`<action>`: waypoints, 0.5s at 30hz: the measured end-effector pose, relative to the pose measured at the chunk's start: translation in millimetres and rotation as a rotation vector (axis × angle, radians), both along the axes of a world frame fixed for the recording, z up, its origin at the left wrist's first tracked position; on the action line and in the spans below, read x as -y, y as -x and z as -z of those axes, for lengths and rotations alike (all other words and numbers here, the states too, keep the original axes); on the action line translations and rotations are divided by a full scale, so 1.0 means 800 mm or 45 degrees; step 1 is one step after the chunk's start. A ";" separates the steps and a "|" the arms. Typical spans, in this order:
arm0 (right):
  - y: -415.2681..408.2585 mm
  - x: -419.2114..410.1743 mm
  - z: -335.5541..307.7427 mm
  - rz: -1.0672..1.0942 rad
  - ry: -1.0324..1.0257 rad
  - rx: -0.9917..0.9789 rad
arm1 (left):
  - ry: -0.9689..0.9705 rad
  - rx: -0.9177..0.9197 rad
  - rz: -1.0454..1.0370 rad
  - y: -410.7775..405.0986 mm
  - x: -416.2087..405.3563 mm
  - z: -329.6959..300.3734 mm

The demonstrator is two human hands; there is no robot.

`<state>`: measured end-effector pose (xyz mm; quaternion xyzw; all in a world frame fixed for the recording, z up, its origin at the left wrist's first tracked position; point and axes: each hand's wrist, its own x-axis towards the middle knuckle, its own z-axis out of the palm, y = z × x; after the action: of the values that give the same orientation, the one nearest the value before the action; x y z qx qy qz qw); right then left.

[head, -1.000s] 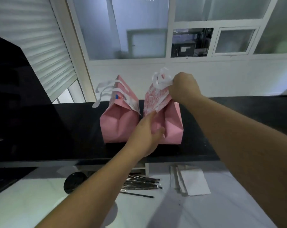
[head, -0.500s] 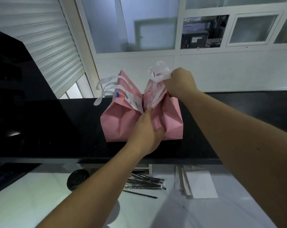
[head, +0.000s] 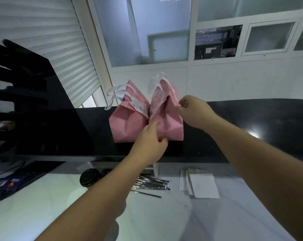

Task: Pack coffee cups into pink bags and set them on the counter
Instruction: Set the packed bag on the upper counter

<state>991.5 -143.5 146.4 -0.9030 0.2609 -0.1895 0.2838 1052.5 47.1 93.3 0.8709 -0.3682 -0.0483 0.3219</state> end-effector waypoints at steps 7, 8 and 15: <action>0.120 -0.027 0.101 0.011 -0.045 0.004 | -0.120 0.079 0.039 0.077 0.000 0.035; 0.138 -0.029 0.114 0.033 -0.080 -0.020 | -0.142 0.080 0.058 0.090 0.002 0.044; 0.288 -0.043 0.167 0.334 -0.047 -0.179 | -0.258 0.182 0.279 0.187 0.035 0.087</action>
<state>761.3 -109.0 13.1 -0.8668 0.3994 -0.1565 0.2541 902.9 18.8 23.5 0.8547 -0.4762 -0.0579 0.1984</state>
